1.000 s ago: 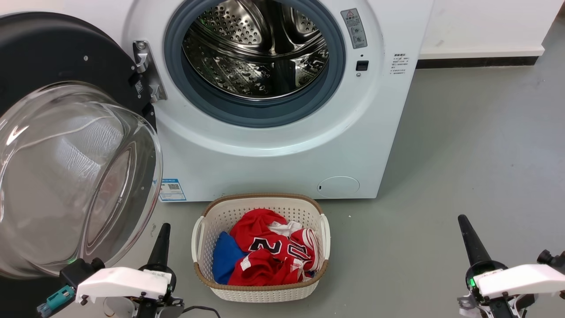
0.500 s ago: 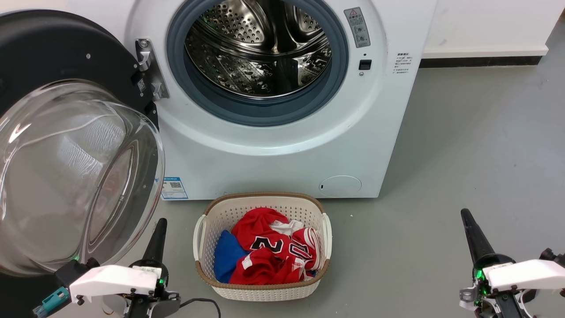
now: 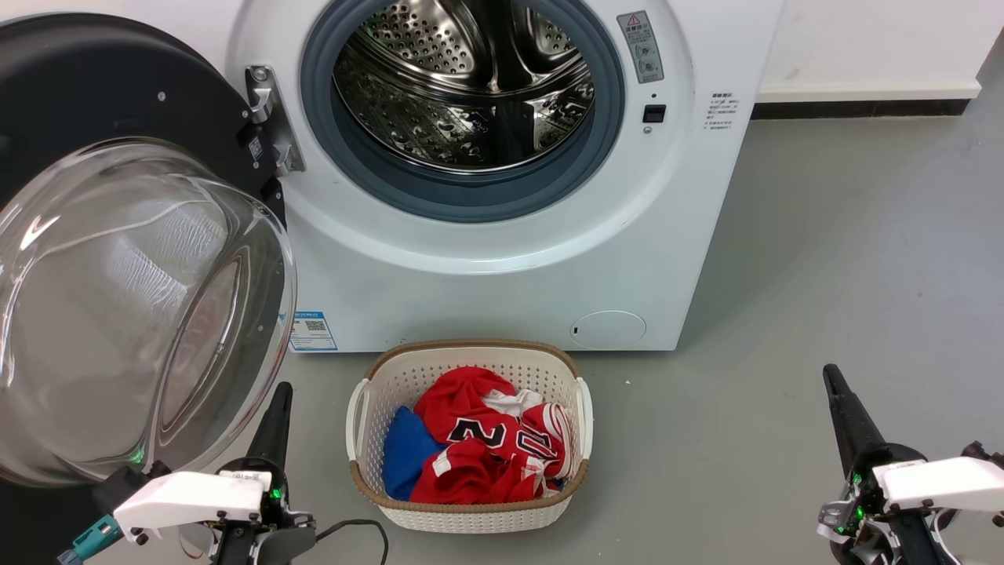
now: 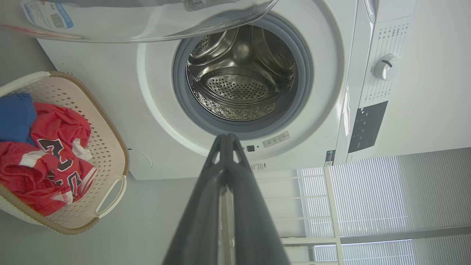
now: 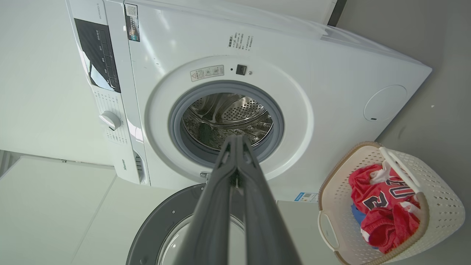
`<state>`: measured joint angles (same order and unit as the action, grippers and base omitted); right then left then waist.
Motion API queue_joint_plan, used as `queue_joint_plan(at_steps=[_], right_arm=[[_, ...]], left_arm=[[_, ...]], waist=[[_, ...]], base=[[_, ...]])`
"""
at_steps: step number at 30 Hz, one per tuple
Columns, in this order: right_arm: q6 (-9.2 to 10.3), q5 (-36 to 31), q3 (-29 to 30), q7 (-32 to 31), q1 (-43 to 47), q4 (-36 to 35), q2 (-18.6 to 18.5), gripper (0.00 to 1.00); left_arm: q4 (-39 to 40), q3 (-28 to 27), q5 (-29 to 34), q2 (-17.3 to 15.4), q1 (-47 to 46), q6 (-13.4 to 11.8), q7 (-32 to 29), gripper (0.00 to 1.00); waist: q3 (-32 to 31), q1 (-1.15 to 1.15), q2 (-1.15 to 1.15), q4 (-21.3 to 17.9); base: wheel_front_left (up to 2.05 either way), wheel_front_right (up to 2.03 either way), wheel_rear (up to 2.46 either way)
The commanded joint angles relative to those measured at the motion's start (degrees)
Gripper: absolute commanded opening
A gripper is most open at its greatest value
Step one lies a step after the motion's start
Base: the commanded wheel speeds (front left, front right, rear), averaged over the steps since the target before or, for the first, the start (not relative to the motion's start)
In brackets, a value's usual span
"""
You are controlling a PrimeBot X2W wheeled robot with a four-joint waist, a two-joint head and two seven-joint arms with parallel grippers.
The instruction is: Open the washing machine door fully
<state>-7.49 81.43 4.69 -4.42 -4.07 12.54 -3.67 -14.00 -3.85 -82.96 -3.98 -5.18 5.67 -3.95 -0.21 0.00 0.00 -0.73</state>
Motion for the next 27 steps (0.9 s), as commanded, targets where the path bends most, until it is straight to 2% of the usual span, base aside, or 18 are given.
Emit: queue_joint_plan(at_steps=[1,27], right_arm=[[0.00,1.38,0.17,-0.24,-1.09,-0.01,0.11,0.00],[0.00,11.58,1.27,-1.70,-2.45,1.54,0.40,0.00]], left_arm=[[0.13,-0.37,-1.01,0.09,-1.07,0.55,-0.41,0.00],[-0.10,-2.95,-9.45,1.25,-1.31,1.97,-2.83,0.00]], waist=[[0.02,0.00,0.00,0.04],[0.39,0.00,0.00,0.73]], base=[[0.00,0.00,0.00],[0.00,0.00,0.00]])
